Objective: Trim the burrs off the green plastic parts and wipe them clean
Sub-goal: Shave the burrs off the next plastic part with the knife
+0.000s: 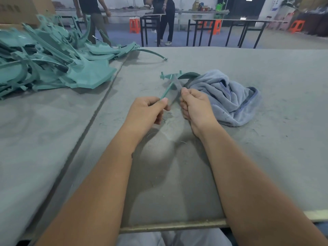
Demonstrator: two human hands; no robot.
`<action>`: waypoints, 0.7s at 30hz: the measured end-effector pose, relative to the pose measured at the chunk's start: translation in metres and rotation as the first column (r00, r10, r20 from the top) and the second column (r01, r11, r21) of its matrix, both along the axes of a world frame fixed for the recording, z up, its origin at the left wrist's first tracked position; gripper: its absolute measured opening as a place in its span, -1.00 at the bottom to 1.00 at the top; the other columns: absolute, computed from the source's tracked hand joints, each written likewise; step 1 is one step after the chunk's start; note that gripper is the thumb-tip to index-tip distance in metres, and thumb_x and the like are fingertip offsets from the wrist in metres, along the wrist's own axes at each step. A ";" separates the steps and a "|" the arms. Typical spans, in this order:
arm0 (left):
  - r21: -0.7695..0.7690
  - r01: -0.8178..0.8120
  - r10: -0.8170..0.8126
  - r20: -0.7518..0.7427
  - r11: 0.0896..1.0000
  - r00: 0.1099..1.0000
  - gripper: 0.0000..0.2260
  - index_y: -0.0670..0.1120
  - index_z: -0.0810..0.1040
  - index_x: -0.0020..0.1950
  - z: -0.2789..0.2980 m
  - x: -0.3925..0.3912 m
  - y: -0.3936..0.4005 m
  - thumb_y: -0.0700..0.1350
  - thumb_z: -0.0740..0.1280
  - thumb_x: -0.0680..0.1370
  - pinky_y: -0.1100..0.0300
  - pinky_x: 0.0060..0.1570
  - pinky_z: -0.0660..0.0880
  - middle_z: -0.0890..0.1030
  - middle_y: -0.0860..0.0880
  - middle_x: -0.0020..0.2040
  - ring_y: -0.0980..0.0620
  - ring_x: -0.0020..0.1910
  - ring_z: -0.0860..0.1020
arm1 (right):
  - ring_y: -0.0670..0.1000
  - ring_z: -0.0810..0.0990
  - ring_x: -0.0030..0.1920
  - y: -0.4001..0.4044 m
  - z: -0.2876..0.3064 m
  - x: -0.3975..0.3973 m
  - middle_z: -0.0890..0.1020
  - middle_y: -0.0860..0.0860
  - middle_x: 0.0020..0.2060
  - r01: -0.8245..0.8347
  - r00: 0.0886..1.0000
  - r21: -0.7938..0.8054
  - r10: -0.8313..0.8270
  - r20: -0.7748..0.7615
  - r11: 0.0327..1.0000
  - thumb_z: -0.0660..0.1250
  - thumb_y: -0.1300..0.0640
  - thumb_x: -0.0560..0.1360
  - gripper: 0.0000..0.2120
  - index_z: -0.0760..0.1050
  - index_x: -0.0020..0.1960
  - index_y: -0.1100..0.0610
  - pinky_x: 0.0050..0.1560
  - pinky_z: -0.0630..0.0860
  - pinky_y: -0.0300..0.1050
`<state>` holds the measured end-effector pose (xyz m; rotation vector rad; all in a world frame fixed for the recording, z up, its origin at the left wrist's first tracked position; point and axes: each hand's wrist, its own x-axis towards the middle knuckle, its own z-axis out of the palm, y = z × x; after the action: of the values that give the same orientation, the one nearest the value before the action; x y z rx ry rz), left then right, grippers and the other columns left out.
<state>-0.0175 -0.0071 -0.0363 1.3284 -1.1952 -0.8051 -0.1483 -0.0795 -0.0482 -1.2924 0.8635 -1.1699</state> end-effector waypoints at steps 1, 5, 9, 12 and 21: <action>0.008 0.002 -0.002 -0.013 1.000 1.000 -0.82 -0.09 0.63 -0.12 0.001 0.002 0.000 -0.19 0.26 0.61 0.24 -0.34 0.47 0.49 0.01 -0.45 0.10 -0.46 0.47 | -0.13 0.22 -0.51 0.001 -0.001 0.001 0.34 -0.10 -0.53 -0.047 0.998 -0.029 0.045 -0.048 0.998 0.24 0.09 0.61 -0.61 0.40 -0.40 0.01 -0.51 0.19 -0.32; 0.077 0.059 -0.057 -0.030 0.995 0.998 -0.67 -0.03 0.48 0.20 0.004 0.005 -0.003 -0.33 0.20 0.51 0.22 -0.40 0.47 0.54 0.00 -0.46 0.07 -0.45 0.50 | -0.13 0.25 -0.49 0.008 -0.002 0.005 0.35 -0.06 -0.52 -0.251 0.948 -0.147 0.212 -0.237 0.957 0.26 0.16 0.60 -0.65 0.40 -0.36 0.08 -0.45 0.21 -0.35; 0.084 0.058 -0.050 -0.098 0.995 0.994 -0.95 -0.04 0.55 -0.10 0.006 0.002 -0.004 -0.10 0.33 0.47 0.28 -0.53 0.14 0.28 0.11 -0.53 0.12 -0.53 0.19 | -0.11 0.21 -0.46 0.009 0.001 0.006 0.31 -0.05 -0.50 -0.244 0.952 -0.161 0.205 -0.226 0.956 0.24 0.18 0.62 -0.67 0.38 -0.32 0.12 -0.43 0.18 -0.32; 0.054 0.112 -0.112 -0.010 0.992 0.994 -0.80 0.03 0.64 -0.15 0.003 0.002 0.000 -0.10 0.28 0.62 0.27 -0.52 0.09 0.22 0.14 -0.52 0.14 -0.54 0.15 | -0.12 0.19 -0.49 0.006 0.003 0.003 0.30 -0.11 -0.54 -0.131 0.982 -0.104 0.114 -0.150 0.986 0.22 0.14 0.63 -0.67 0.36 -0.31 0.08 -0.47 0.16 -0.29; 0.051 0.102 -0.104 0.037 0.993 0.994 -0.86 0.07 0.67 0.05 0.010 0.021 0.012 -0.06 0.33 0.59 0.37 -0.51 0.24 0.29 0.12 -0.50 0.16 -0.53 0.24 | -0.08 0.11 -0.52 -0.001 0.006 -0.004 0.25 -0.06 -0.52 0.095 0.980 0.141 -0.118 0.159 0.985 0.17 0.09 0.65 -0.61 0.25 -0.34 0.05 -0.54 0.07 -0.23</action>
<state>0.0038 0.0049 -0.0266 1.3366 -1.2911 -0.8905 -0.1524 -0.0809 -0.0427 -1.0350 0.8799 -1.2643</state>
